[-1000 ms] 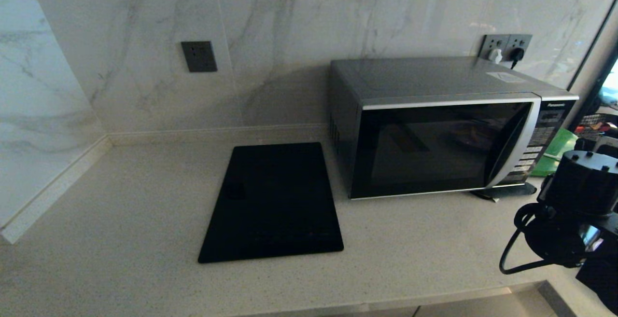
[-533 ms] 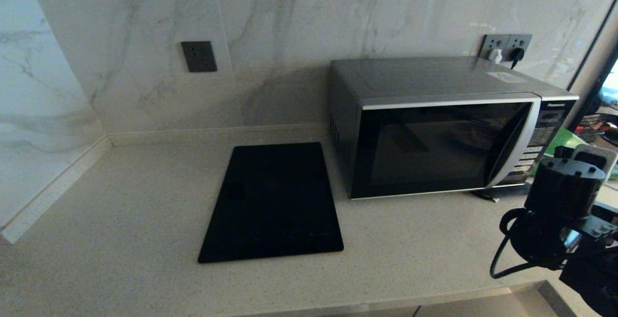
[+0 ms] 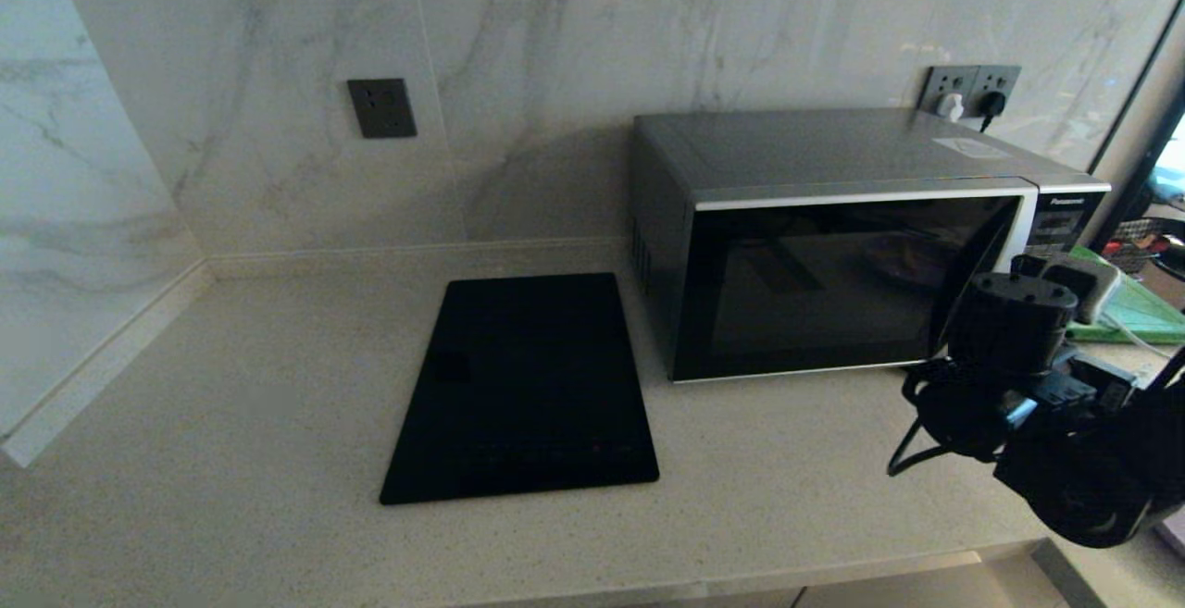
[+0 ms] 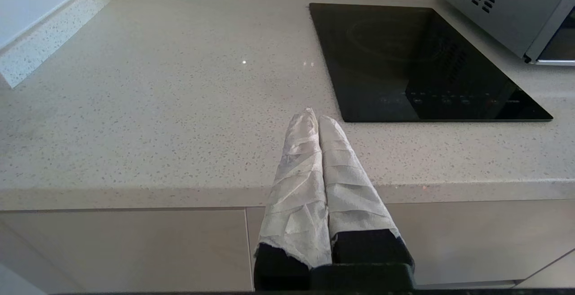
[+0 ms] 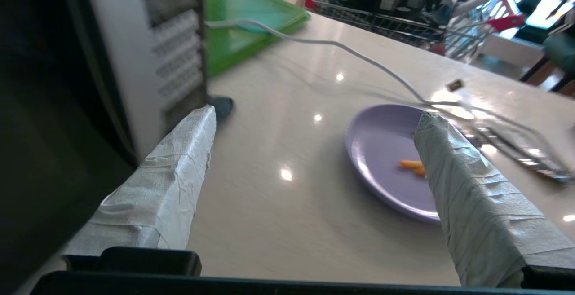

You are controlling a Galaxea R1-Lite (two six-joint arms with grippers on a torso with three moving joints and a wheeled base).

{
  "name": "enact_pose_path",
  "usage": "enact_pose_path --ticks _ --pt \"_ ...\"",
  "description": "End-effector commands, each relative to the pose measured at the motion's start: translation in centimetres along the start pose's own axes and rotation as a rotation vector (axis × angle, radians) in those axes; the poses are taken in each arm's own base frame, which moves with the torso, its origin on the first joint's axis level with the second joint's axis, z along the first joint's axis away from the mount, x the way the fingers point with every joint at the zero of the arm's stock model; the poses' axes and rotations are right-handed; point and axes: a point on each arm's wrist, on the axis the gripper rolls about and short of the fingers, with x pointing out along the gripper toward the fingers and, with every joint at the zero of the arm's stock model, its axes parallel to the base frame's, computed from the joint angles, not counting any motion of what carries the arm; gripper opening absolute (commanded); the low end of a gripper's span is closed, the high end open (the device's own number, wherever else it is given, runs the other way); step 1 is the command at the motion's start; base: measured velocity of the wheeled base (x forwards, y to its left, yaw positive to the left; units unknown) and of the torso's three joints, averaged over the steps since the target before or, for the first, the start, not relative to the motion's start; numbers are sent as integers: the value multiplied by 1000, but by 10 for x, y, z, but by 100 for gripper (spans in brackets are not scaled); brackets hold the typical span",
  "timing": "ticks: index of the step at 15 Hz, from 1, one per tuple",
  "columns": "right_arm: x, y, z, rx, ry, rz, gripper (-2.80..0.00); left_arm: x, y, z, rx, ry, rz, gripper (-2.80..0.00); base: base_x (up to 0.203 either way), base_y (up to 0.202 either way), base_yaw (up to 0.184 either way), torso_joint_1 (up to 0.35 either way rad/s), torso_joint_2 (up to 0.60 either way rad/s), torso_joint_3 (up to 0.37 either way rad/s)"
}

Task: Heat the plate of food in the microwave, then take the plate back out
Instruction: Open the microwave oven

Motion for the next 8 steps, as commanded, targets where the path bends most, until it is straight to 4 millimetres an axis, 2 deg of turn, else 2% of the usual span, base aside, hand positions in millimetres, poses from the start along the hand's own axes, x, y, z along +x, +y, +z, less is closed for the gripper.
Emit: enact_pose_path --ticks 1,5,8 --pt "3 16 3 53 -7 -10 0 0 0 0 -1 1 1 -280 0 0 0 0 0 0" --pt "7 26 1 122 -10 -10 0 0 0 0 -1 1 1 -280 0 0 0 0 0 0" --pt "5 17 6 129 -11 -10 0 0 0 0 -1 1 1 -280 0 0 0 0 0 0"
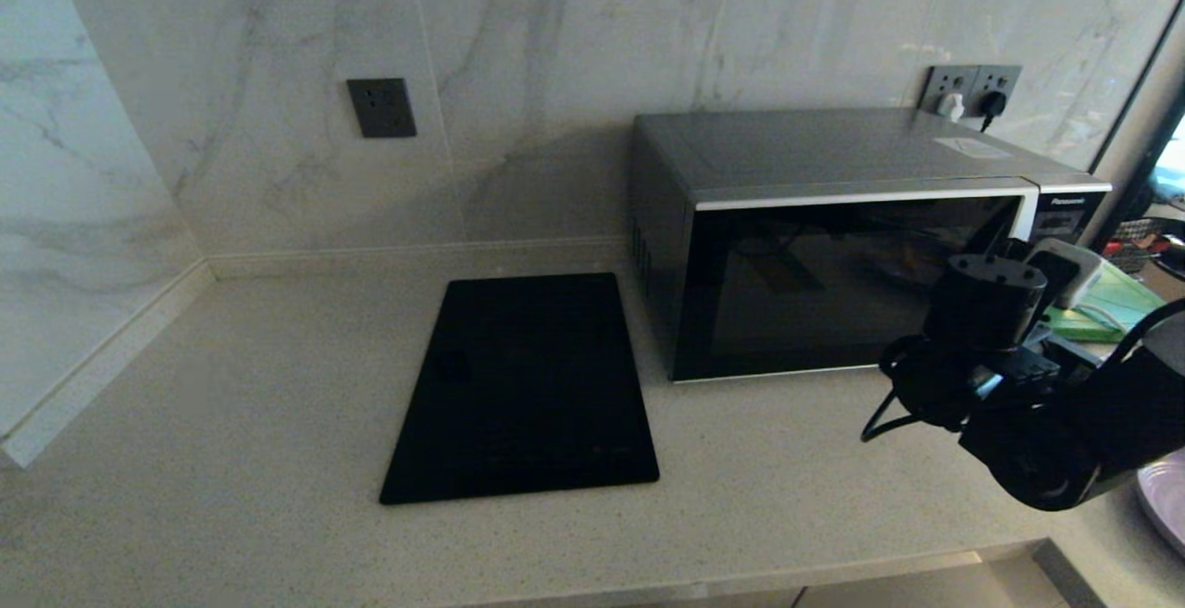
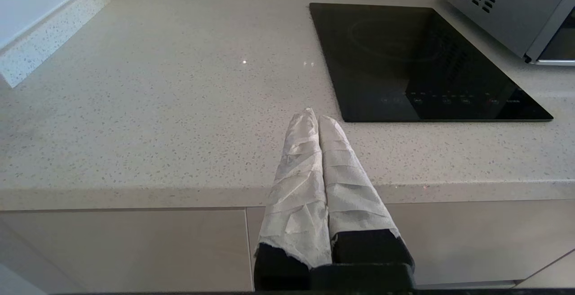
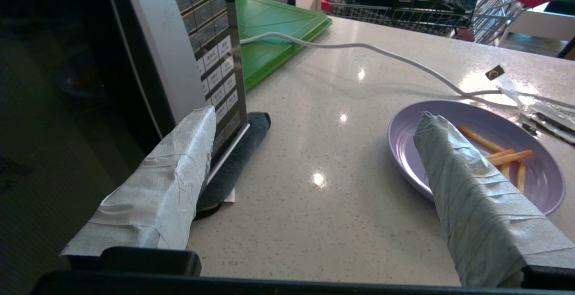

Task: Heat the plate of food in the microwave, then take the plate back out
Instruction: Open the microwave oven

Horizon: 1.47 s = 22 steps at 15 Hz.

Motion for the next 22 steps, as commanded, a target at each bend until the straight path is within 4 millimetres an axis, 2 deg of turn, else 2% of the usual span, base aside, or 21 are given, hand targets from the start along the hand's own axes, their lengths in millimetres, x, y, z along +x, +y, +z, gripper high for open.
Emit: enact_pose_path --ticks 1,7,11,22 --pt "-1 -6 2 0 -1 -8 0 0 0 0 -1 1 1 -280 0 0 0 0 0 0" --pt "1 2 -17 -19 0 -15 0 0 0 0 -1 1 1 -280 0 0 0 0 0 0" --pt "5 19 -9 24 -12 -16 0 0 0 0 -1 1 1 -280 0 0 0 0 0 0" --pt "6 33 -15 17 -11 31 0 0 0 0 -1 1 1 -280 0 0 0 0 0 0"
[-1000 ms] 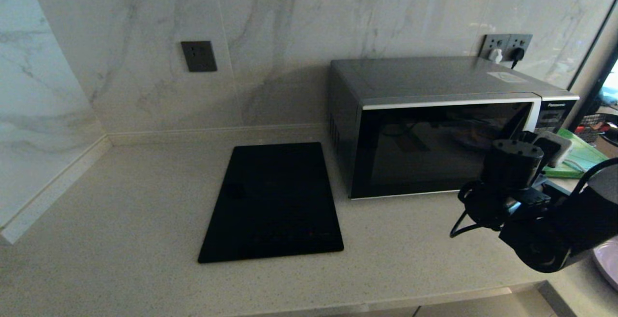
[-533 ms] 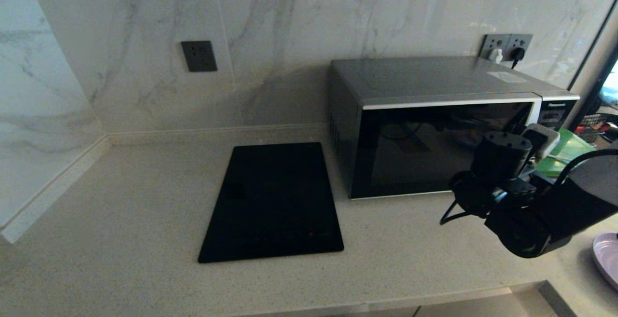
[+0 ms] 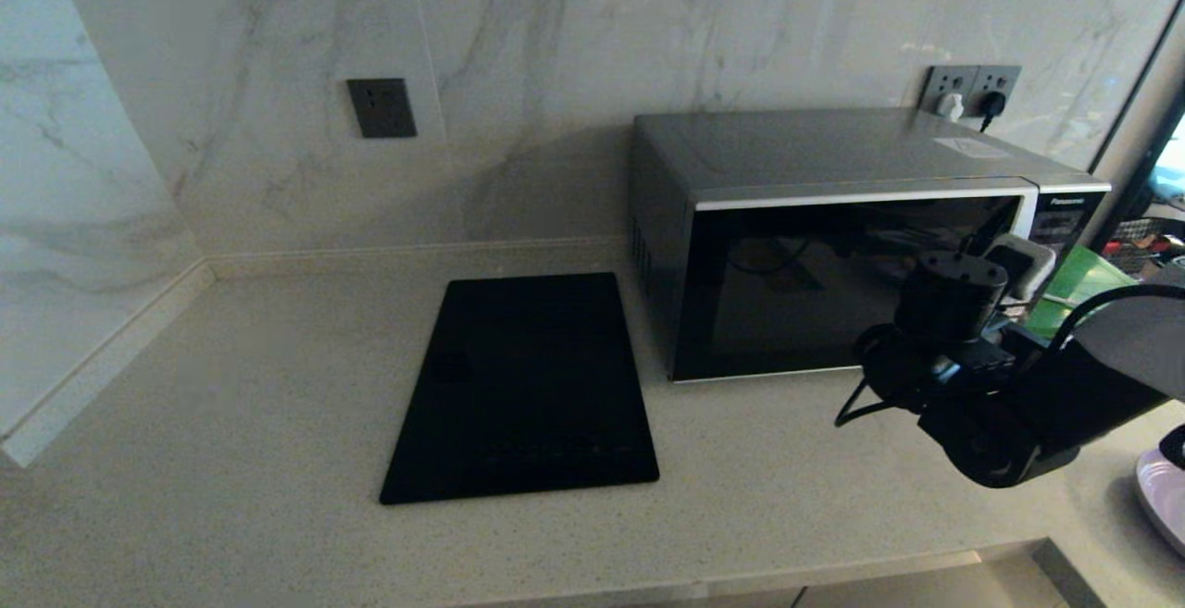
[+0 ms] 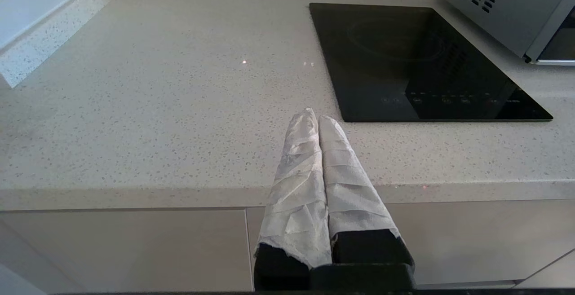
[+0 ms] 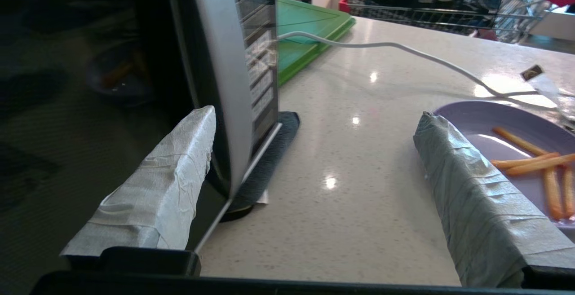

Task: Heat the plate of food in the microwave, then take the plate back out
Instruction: Open the microwave oven

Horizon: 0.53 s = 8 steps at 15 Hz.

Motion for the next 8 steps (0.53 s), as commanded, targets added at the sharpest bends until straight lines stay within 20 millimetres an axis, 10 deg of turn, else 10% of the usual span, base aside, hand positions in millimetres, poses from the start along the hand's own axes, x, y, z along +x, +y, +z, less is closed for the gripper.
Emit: enact_pose_path --ticks 1,8 --pt "1 5 -5 0 -1 -3 0 0 0 0 -1 1 1 -280 0 0 0 0 0 0" --pt "5 23 -3 4 -11 17 0 0 0 0 -1 1 1 -280 0 0 0 0 0 0"
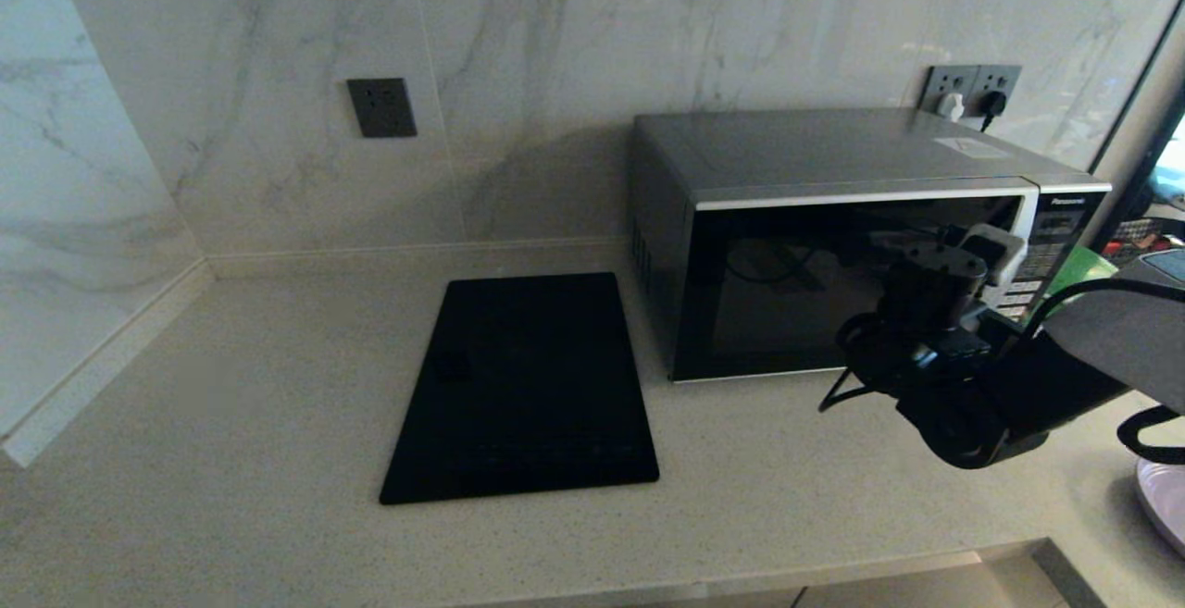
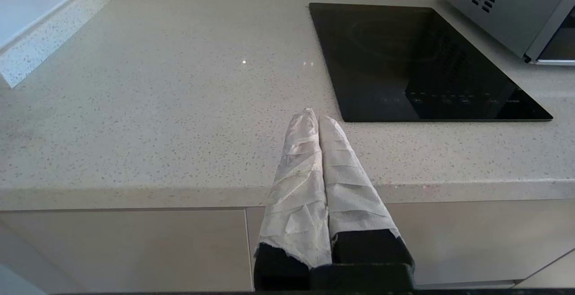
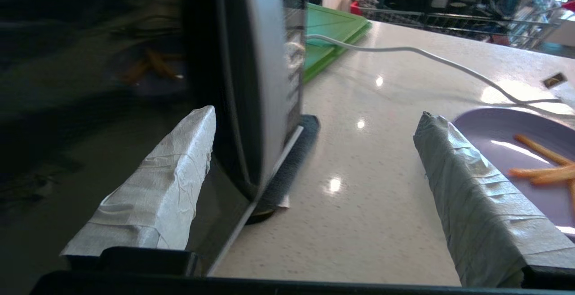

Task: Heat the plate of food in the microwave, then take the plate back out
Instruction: Open the microwave oven

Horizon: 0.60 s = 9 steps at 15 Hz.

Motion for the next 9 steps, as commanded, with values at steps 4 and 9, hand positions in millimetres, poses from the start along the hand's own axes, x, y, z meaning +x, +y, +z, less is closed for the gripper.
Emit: enact_pose_path --ticks 4,9 --pt "9 9 -6 8 -6 -14 0 0 0 0 -1 1 2 -280 0 0 0 0 0 0" --pt "24 9 -6 6 -11 -29 0 0 0 0 -1 1 2 -280 0 0 0 0 0 0"
